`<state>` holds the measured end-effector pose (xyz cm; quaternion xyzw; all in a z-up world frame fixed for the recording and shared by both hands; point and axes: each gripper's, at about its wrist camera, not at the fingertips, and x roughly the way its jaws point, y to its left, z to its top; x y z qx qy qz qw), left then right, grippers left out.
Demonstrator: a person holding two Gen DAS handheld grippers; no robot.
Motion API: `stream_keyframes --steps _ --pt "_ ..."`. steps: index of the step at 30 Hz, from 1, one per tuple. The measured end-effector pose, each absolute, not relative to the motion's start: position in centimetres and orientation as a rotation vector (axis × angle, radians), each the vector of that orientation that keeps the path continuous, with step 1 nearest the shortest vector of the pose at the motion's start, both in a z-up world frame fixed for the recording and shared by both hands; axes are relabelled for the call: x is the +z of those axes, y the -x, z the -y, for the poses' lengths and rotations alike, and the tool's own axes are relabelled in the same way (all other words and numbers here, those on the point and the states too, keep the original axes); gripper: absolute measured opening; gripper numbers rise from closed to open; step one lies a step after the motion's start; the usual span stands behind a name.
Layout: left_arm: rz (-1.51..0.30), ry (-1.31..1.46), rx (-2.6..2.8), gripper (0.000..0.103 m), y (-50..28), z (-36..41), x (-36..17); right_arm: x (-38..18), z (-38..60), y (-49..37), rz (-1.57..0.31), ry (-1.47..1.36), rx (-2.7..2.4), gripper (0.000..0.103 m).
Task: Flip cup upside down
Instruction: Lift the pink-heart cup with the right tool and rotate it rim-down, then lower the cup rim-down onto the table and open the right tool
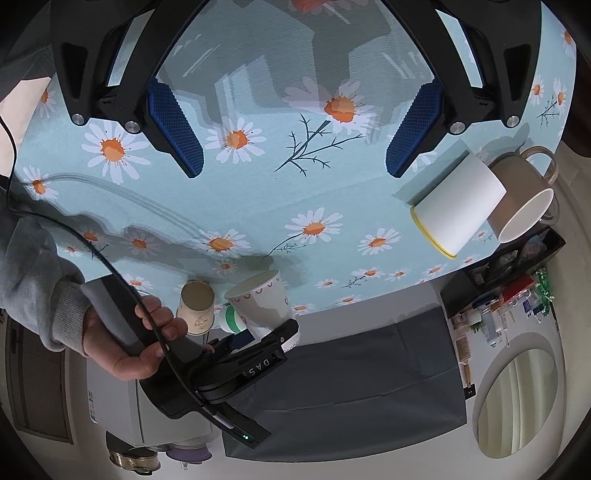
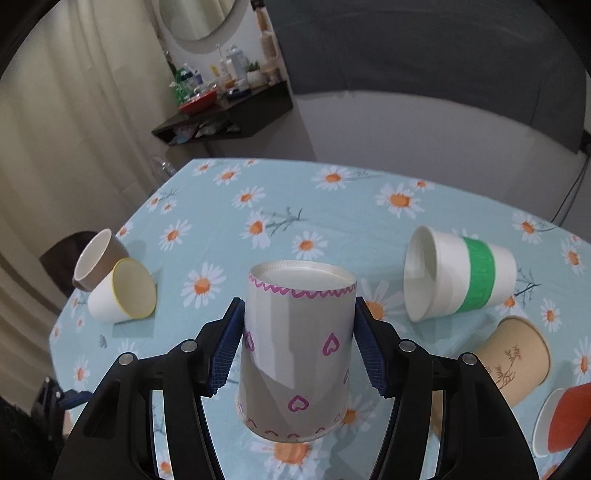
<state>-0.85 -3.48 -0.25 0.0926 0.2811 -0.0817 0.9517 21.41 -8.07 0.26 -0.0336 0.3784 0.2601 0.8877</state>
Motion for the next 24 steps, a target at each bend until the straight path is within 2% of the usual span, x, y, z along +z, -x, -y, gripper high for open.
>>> stream_keyframes --steps 12,24 --pt "-0.564 -0.225 -0.153 0.097 0.9 4.0 -0.3 -1.0 7.7 -18.1 -0.608 0.208 0.457 0.055" --pt "-0.568 -0.231 -0.146 0.097 0.8 3.9 -0.3 -2.0 7.9 -15.3 -0.585 0.311 0.429 0.056"
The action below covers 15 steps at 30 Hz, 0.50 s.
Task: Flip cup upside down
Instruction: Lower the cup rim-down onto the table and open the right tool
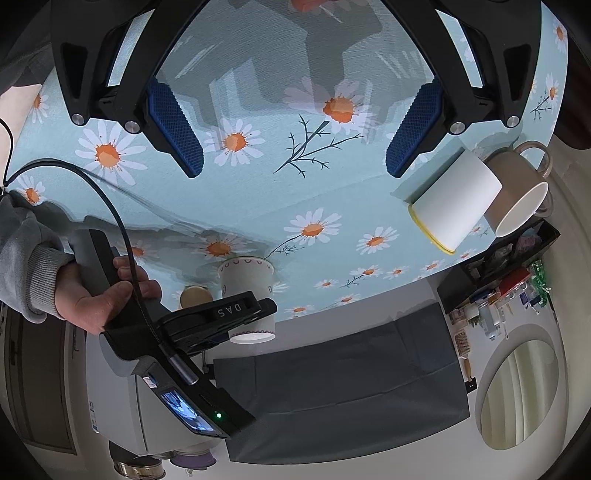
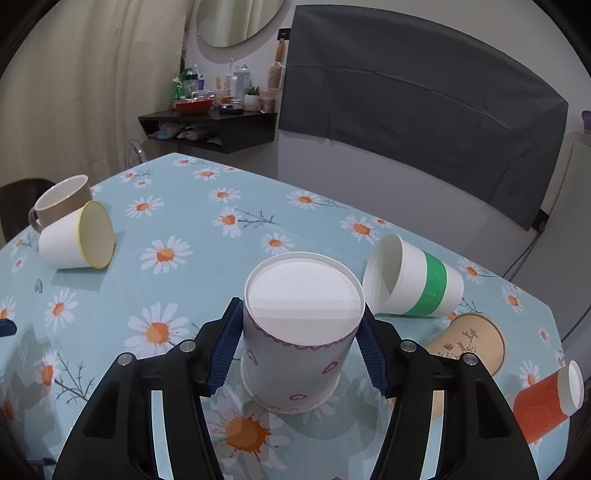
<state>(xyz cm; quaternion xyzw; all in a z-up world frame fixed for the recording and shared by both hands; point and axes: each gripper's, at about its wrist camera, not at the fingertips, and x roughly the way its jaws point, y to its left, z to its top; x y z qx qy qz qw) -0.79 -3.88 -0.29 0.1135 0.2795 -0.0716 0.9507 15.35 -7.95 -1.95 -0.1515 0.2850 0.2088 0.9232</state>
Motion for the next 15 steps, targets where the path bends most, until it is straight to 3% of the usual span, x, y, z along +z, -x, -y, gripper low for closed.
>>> stream_keyframes --steps 10,15 --pt "-0.568 -0.232 -0.133 0.097 0.60 3.79 -0.44 -2.45 8.15 -15.25 -0.614 0.308 0.425 0.059" --pt "-0.570 -0.229 -0.135 0.097 0.54 3.70 -0.37 -2.61 8.31 -15.30 -0.636 0.294 0.433 0.070"
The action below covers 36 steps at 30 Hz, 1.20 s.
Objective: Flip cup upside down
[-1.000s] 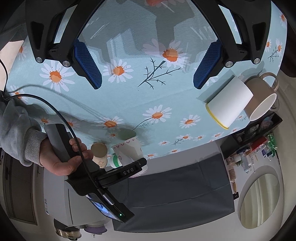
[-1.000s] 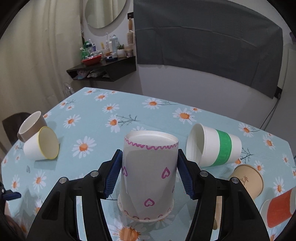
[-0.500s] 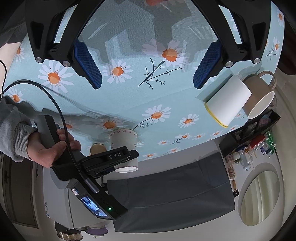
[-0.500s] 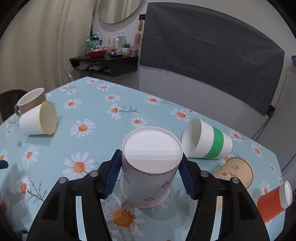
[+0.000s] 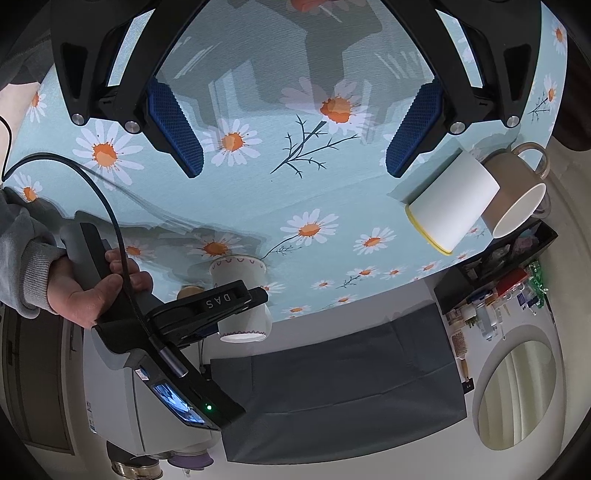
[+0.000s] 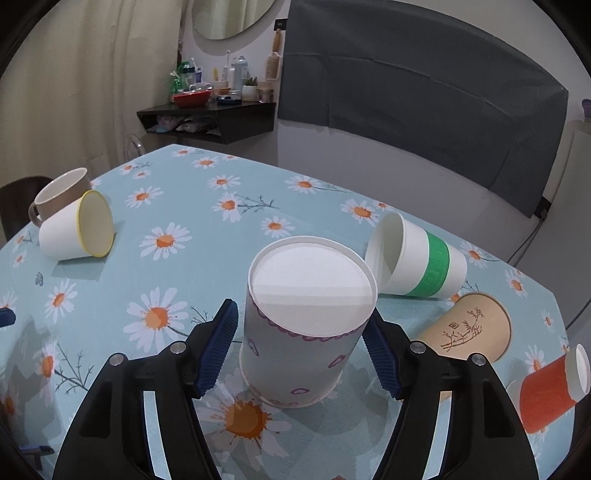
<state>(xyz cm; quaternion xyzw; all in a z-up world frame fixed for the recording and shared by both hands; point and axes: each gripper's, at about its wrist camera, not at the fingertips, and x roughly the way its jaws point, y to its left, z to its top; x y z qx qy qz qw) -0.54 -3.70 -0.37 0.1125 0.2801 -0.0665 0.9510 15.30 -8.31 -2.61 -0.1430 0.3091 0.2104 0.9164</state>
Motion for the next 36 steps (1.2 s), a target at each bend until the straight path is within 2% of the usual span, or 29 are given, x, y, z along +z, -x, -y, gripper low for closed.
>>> stream_keyframes --steps 6,16,36 --pt "-0.570 -0.228 -0.142 0.097 0.7 3.7 -0.4 -2.0 8.4 -14.5 -0.630 0.300 0.424 0.084" --pt "-0.569 -0.229 -0.163 0.097 0.6 3.8 -0.5 -1.2 10.1 -12.3 -0.637 0.302 0.383 0.087" --pt "-0.597 -0.248 -0.125 0.097 0.1 4.3 -0.7 -2.0 15.6 -3.2 -0.675 0.109 0.299 0.091"
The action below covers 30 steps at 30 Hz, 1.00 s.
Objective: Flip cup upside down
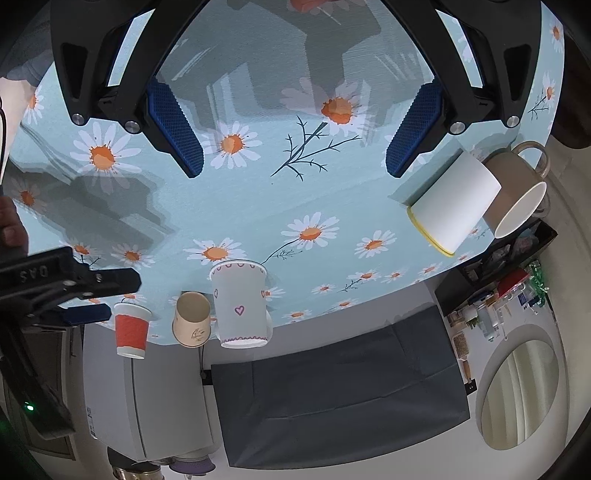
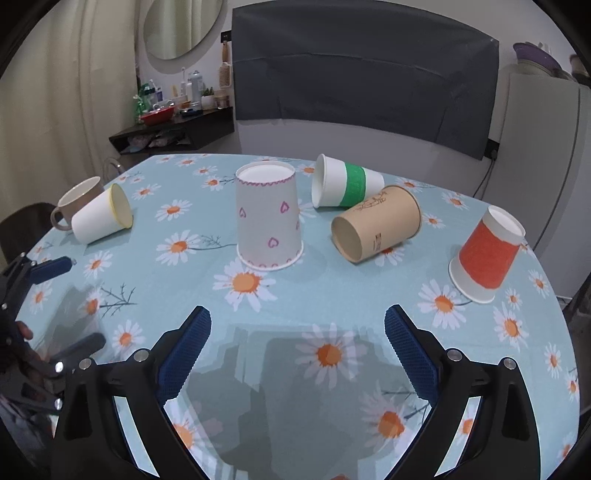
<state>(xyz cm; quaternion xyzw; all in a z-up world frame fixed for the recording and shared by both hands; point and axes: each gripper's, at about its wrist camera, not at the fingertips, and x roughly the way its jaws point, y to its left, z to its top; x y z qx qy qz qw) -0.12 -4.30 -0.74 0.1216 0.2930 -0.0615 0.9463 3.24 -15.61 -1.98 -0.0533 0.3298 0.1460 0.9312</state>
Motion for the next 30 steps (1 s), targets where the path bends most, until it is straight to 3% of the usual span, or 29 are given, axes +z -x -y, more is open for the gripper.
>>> stream_keyframes --steps 30 --pt "-0.588 -0.073 0.066 0.097 -0.3 5.5 0.0 -4.2 16.1 -0.1 -0.581 0.050 0.263 0.093"
